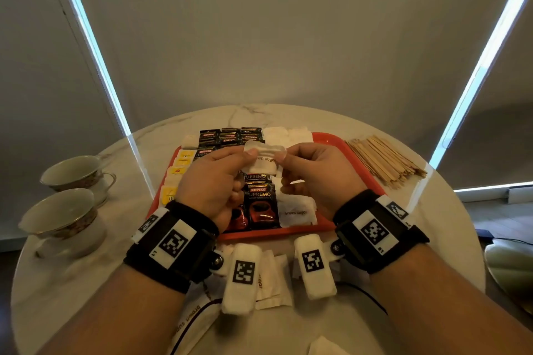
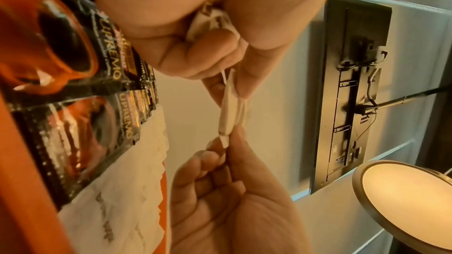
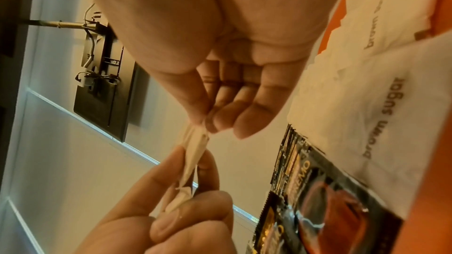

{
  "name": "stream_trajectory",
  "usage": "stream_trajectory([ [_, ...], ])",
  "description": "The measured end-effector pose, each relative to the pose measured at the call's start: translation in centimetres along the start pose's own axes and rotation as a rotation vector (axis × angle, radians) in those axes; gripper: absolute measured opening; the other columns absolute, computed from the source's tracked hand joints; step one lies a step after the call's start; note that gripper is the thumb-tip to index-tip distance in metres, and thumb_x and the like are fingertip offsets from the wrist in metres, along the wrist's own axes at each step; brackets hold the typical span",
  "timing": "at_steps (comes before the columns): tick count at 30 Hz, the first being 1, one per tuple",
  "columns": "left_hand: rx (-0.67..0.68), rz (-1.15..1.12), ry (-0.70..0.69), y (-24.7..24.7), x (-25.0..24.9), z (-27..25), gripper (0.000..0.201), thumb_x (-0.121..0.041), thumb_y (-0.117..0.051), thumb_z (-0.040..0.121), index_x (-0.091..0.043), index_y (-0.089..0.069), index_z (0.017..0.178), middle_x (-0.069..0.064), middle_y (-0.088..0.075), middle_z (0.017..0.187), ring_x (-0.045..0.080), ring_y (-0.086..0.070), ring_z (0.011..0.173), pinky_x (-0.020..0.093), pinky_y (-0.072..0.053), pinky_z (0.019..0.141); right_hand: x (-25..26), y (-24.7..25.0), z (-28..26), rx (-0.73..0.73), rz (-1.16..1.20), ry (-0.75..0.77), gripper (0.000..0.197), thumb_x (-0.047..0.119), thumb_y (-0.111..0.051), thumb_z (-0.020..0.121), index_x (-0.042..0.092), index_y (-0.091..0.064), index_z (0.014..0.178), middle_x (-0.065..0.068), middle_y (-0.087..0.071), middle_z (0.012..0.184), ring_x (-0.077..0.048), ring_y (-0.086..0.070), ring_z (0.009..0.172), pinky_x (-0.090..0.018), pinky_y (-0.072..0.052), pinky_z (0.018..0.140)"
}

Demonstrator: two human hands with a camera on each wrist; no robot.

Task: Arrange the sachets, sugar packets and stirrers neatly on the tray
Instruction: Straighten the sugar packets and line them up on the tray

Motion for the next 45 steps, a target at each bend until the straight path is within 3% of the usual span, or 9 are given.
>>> stream_trajectory([
  [5,0.023,0.009,0.052,-0.7,0.7,-0.5,0.006,-0.018,-0.075,0.092,-0.013,-0.077,0.096,-0.001,-0.064,0.075,0.005,-0.042,0.048,0.016,-0.033,0.038,0.6,1.2,0.0,-0.070,-0.087,0.051,0.006,0.009,-0.070,0.094,0.011,-0.075,0.094,-0.012,-0.075,0.088,-0.018,-0.068,0.076,-0.031,-0.057,0.066],
  [8,0.018,0.025,0.056,-0.7,0.6,-0.6,0.005,-0.012,-0.073,0.092,-0.013,-0.076,0.096,0.002,-0.070,0.084,0.007,-0.045,0.052,0.019,-0.035,0.041,-0.4,3.2,-0.2,-0.136,-0.132,-0.029,0.009,0.011,-0.069,0.094,0.017,-0.075,0.092,-0.006,-0.077,0.091,-0.018,-0.069,0.079,-0.030,-0.054,0.068],
  [15,-0.039,-0.147,0.089,0.1,0.5,-0.4,0.022,0.003,-0.058,0.083,-0.008,-0.063,0.102,0.007,-0.055,0.092,0.012,-0.043,0.058,0.025,-0.032,0.047,-3.4,10.4,-1.3,-0.321,-0.315,-0.337,0.012,0.004,-0.067,0.087,0.013,-0.074,0.086,-0.017,-0.073,0.105,-0.029,-0.070,0.087,-0.047,-0.061,0.082],
  [17,-0.024,-0.169,0.084,0.0,0.5,-0.4,0.025,0.002,-0.054,0.081,-0.008,-0.061,0.103,0.008,-0.055,0.091,0.013,-0.043,0.059,0.026,-0.032,0.048,-3.6,11.1,-1.9,-0.337,-0.343,-0.384,0.010,0.004,-0.067,0.085,0.011,-0.073,0.088,-0.022,-0.072,0.109,-0.030,-0.065,0.085,-0.045,-0.057,0.079],
  [25,-0.037,-0.165,0.088,0.3,0.5,-0.4,0.029,0.003,-0.045,0.077,-0.008,-0.058,0.101,0.008,-0.056,0.089,0.013,-0.044,0.057,0.027,-0.035,0.047,-4.4,11.1,-2.2,-0.268,-0.558,-0.475,0.008,0.006,-0.070,0.087,0.012,-0.075,0.091,-0.017,-0.073,0.092,-0.026,-0.061,0.072,-0.040,-0.056,0.074],
  [28,-0.044,-0.169,0.092,0.3,0.5,-0.5,0.031,0.005,-0.043,0.076,-0.008,-0.058,0.100,0.008,-0.056,0.090,0.013,-0.044,0.057,0.027,-0.035,0.047,-4.2,10.6,-2.3,-0.238,-0.605,-0.490,0.007,0.006,-0.072,0.088,0.011,-0.074,0.092,-0.013,-0.071,0.082,-0.022,-0.060,0.066,-0.033,-0.053,0.063],
  [36,-0.075,-0.122,0.049,0.3,-0.1,-1.0,0.047,0.008,-0.036,0.049,-0.011,-0.060,0.085,0.012,-0.060,0.100,0.016,-0.046,0.069,0.029,-0.038,0.053,-2.9,10.6,-2.7,-0.319,-0.581,-0.379,0.008,0.010,-0.074,0.088,0.017,-0.073,0.093,-0.005,-0.070,0.086,-0.017,-0.060,0.069,-0.031,-0.051,0.061],
  [40,-0.116,-0.020,0.027,0.4,-0.2,-0.8,0.054,0.023,-0.029,0.073,-0.015,-0.063,0.091,0.009,-0.065,0.111,0.018,-0.050,0.086,0.031,-0.044,0.064,-2.0,9.5,-2.8,-0.332,-0.443,-0.258,0.002,0.010,-0.070,0.090,0.010,-0.072,0.091,-0.010,-0.071,0.079,-0.021,-0.066,0.065,-0.035,-0.056,0.063],
  [45,-0.008,-0.013,0.025,-0.8,-0.3,-1.1,0.053,0.026,-0.035,0.088,-0.015,-0.065,0.101,0.010,-0.061,0.116,0.023,-0.057,0.096,0.031,-0.053,0.068,-3.2,7.2,-2.9,-0.190,-0.377,-0.380,0.010,0.011,-0.067,0.095,0.003,-0.071,0.099,-0.018,-0.076,0.087,-0.024,-0.073,0.067,-0.038,-0.062,0.072],
])
Point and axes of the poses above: each hand's wrist, its own z-axis towards the middle knuckle, its own y-axis out of the back of the hand, x = y × z, the point moved 10 cm from there along z, towards the middle knuckle
